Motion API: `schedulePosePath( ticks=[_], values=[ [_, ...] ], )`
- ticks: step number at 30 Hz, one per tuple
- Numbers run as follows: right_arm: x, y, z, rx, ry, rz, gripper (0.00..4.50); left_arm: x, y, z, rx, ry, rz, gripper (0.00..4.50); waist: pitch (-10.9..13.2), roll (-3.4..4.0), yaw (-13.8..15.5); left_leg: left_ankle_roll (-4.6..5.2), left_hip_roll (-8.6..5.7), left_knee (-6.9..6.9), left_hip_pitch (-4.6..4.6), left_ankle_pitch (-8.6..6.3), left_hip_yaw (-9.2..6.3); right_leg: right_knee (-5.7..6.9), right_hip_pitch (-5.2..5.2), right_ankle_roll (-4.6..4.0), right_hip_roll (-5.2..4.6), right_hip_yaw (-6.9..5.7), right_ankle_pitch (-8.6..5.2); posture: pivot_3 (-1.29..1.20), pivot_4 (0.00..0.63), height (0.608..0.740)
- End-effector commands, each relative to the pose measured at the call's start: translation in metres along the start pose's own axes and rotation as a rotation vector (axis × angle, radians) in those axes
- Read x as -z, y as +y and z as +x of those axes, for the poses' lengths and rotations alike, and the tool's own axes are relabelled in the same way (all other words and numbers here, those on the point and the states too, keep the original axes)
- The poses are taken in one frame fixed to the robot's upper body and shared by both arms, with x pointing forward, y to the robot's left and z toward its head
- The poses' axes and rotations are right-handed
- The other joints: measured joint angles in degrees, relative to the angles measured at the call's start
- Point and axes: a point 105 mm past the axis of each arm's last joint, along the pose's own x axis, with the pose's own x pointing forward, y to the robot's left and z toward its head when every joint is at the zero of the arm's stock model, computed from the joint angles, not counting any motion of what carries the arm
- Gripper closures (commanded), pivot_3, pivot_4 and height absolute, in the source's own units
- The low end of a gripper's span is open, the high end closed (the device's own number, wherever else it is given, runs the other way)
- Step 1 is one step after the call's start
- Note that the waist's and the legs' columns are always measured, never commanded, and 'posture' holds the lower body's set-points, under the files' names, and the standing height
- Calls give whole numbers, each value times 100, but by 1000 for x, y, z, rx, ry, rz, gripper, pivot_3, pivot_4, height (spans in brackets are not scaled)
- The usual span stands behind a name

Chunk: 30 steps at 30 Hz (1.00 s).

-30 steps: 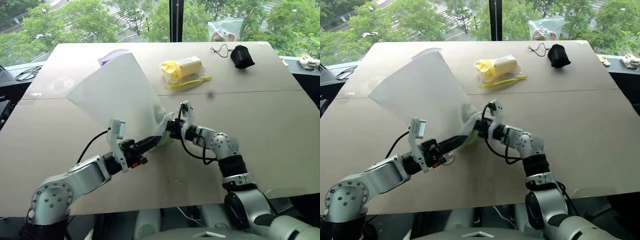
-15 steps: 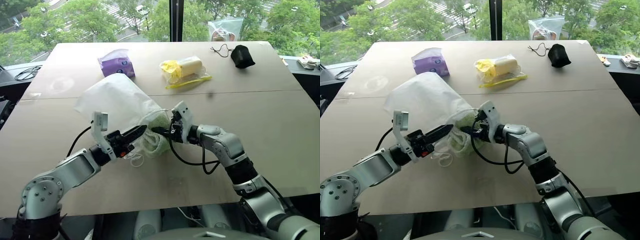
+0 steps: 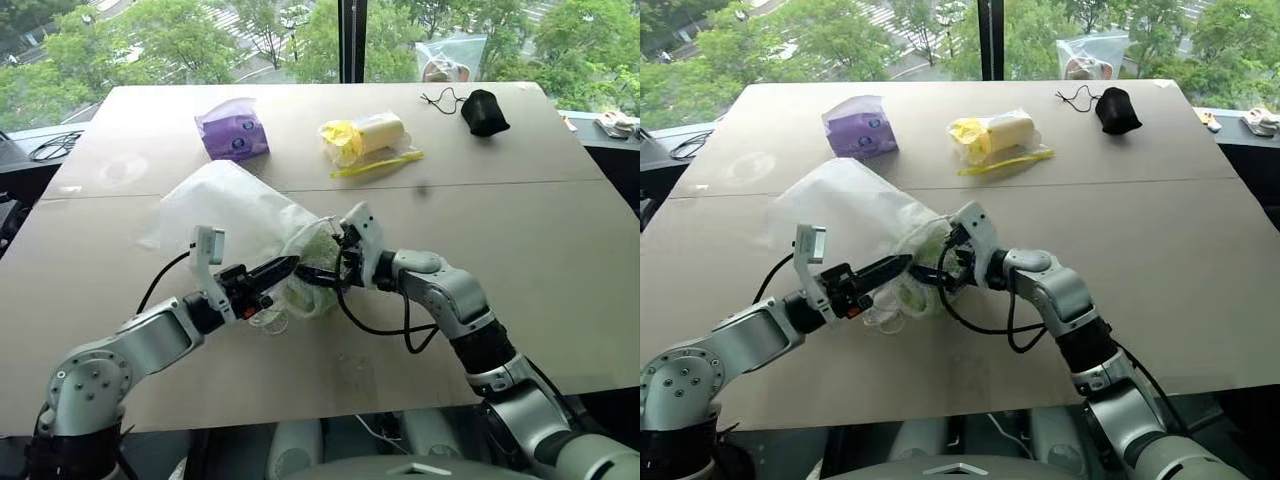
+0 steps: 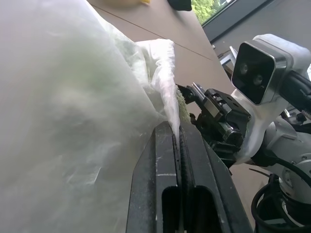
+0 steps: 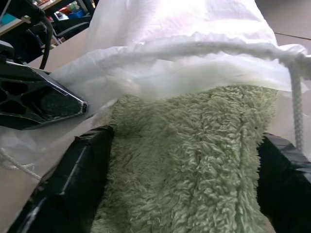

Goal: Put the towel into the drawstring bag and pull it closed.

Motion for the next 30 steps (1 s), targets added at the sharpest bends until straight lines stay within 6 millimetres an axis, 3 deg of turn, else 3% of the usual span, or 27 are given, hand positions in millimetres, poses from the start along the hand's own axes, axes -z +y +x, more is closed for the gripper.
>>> schedulePosePath(
  ticks=[1, 7, 11, 14, 17, 21, 25, 30],
  values=[
    [-19, 10, -11, -73, -59, 23, 34, -4, -6, 1, 31, -3, 38, 4500, 0, 0, 2, 0, 0, 0, -1, 0, 0, 0, 0, 0, -1, 0, 0, 0, 150, 740],
    [-1, -5, -40, -31, 85, -13, 34, -2, -6, 1, 45, 4, 47, 4500, 1, 2, 3, 0, -3, 2, -1, 0, 0, -1, 1, -1, -2, -1, 0, 0, 150, 740],
    [17, -2, -38, -37, 130, -14, 34, 1, -5, 0, 49, 12, 47, 4500, 1, 1, -21, 0, -5, -1, 0, 0, 1, -2, 0, -1, 3, 0, -1, 0, 150, 740],
    [18, -4, -28, -13, 90, -29, 1230, 1, -4, -1, 46, 19, 59, 4500, 2, 2, -47, 0, -2, -11, 4, 0, 2, -1, -5, -2, 14, 4, -1, 0, 150, 740],
    [14, -4, -18, -5, 10, -21, 2696, 2, -3, -3, 38, 31, 76, 4500, 2, 1, -37, 0, -2, -17, 8, 0, -2, 1, -6, -2, 17, 1, -1, 0, 150, 740],
    [-4, 2, -13, -72, -159, 158, 4470, 8, -1, -9, 25, 66, 99, 4500, 2, 2, -22, 0, -1, -17, 5, 0, 4, -4, -5, -1, 9, 6, 0, 0, 150, 740],
    [-16, 6, -2, -150, -271, 336, 4470, 11, 0, -15, 23, 83, 97, 4500, 2, 1, -15, 0, 1, -17, 0, 0, 7, -11, -5, 1, -1, 8, 1, 0, 150, 740],
    [-12, 19, 27, -219, -288, 420, 4470, 7, -16, -17, 102, 84, 85, 4500, 4, 4, -21, 0, 3, -18, 2, 0, 2, -13, -5, -1, 3, 3, 0, 0, 150, 740]
  ],
)
